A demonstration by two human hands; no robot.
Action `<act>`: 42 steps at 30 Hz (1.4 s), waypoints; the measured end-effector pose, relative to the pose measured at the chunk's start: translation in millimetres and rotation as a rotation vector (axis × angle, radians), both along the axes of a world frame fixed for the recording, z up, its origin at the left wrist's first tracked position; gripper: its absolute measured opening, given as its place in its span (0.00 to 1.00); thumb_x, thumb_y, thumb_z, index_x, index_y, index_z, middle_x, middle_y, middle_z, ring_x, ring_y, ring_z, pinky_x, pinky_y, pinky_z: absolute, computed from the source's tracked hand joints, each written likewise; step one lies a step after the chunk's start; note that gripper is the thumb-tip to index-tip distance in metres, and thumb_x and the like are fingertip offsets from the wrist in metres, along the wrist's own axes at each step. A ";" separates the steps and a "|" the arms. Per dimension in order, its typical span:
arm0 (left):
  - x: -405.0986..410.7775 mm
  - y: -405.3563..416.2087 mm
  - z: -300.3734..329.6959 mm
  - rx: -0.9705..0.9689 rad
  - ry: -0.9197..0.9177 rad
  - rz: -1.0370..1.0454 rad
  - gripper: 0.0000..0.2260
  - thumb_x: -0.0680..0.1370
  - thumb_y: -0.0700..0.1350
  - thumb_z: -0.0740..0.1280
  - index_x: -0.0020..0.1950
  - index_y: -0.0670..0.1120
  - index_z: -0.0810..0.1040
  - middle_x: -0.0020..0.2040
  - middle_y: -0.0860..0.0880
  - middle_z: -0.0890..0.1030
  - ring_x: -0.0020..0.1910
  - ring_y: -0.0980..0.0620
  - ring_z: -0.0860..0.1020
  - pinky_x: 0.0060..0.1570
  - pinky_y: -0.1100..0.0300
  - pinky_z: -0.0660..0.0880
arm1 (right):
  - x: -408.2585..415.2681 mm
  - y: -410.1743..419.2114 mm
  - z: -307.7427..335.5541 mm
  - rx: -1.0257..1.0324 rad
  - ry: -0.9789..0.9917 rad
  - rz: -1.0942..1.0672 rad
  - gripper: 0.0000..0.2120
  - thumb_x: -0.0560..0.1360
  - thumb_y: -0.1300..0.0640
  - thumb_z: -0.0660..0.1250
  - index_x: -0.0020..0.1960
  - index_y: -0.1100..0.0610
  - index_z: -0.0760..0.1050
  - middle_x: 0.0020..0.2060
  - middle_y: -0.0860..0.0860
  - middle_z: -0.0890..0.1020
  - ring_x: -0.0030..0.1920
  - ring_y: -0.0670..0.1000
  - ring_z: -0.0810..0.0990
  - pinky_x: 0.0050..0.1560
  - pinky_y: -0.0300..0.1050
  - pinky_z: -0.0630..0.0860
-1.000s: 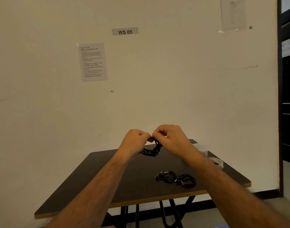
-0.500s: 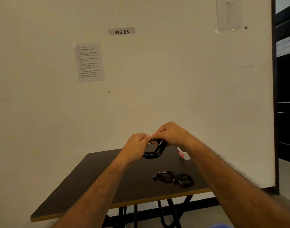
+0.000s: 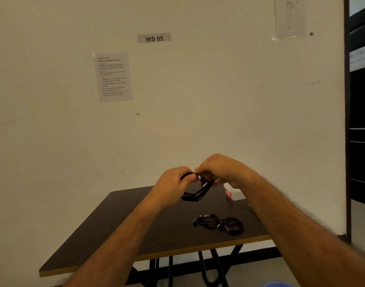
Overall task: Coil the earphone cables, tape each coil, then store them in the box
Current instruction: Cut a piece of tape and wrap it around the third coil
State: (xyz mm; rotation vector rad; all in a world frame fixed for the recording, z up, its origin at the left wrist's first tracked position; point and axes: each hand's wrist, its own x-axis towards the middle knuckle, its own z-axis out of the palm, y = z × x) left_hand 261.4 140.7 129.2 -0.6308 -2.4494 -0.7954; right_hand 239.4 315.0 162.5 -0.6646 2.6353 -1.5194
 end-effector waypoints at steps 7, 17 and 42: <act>-1.3 -1.4 -1.7 -0.176 0.234 0.096 0.09 0.82 0.49 0.63 0.48 0.47 0.80 0.41 0.53 0.77 0.40 0.55 0.73 0.41 0.60 0.68 | 2.0 -3.9 -0.9 0.035 -0.082 -0.045 0.16 0.77 0.57 0.65 0.31 0.52 0.80 0.29 0.48 0.82 0.35 0.49 0.79 0.49 0.53 0.74; -8.8 -2.5 -9.4 -0.299 0.607 0.157 0.07 0.72 0.45 0.76 0.41 0.42 0.82 0.35 0.48 0.77 0.35 0.48 0.74 0.30 0.55 0.72 | 4.7 0.7 2.3 0.018 -0.156 -0.045 0.13 0.78 0.54 0.66 0.35 0.54 0.76 0.23 0.44 0.77 0.33 0.48 0.75 0.51 0.53 0.72; 4.2 0.3 2.8 -0.186 0.340 0.217 0.15 0.81 0.53 0.63 0.50 0.43 0.83 0.41 0.48 0.77 0.39 0.52 0.74 0.40 0.58 0.71 | 3.5 1.3 -8.0 0.199 0.566 -0.030 0.07 0.72 0.62 0.68 0.45 0.54 0.84 0.39 0.46 0.85 0.42 0.44 0.82 0.47 0.43 0.80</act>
